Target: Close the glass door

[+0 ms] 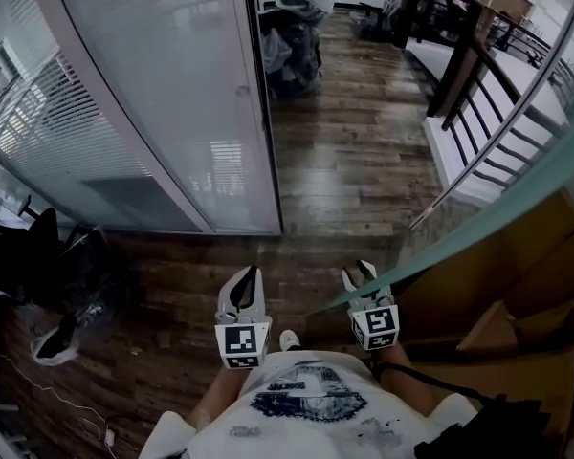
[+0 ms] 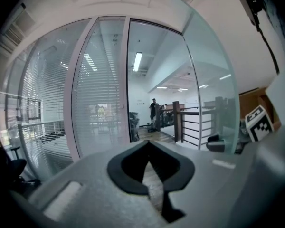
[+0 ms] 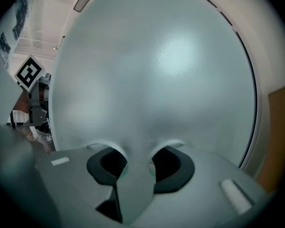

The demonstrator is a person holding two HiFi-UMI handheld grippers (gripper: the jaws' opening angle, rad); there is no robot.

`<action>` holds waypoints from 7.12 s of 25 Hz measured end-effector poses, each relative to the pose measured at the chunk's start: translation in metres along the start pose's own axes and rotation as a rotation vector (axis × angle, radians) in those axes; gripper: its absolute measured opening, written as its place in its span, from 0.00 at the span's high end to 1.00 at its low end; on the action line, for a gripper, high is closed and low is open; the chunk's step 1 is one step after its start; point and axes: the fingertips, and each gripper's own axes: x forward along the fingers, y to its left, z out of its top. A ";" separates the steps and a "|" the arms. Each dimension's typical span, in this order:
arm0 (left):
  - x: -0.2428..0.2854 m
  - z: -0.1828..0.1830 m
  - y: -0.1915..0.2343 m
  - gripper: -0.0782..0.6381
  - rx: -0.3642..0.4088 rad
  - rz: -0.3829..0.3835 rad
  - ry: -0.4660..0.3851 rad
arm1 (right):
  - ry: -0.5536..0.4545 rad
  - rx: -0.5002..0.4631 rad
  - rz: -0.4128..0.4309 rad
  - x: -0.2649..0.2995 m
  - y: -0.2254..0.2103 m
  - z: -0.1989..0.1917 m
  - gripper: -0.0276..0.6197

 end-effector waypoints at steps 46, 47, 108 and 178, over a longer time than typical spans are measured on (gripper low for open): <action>0.017 -0.023 0.143 0.89 -0.088 0.215 0.057 | 0.028 0.001 -0.228 0.219 -0.031 0.056 0.73; 0.023 -0.022 0.146 0.89 -0.084 0.215 0.056 | 0.026 0.001 -0.232 0.225 -0.031 0.057 0.73; 0.205 0.009 0.187 0.89 -0.051 0.231 0.108 | -0.050 -0.002 -0.237 0.394 -0.072 0.103 0.73; 0.230 0.007 0.197 0.89 -0.038 0.199 0.141 | -0.045 0.004 -0.269 0.428 -0.091 0.114 0.73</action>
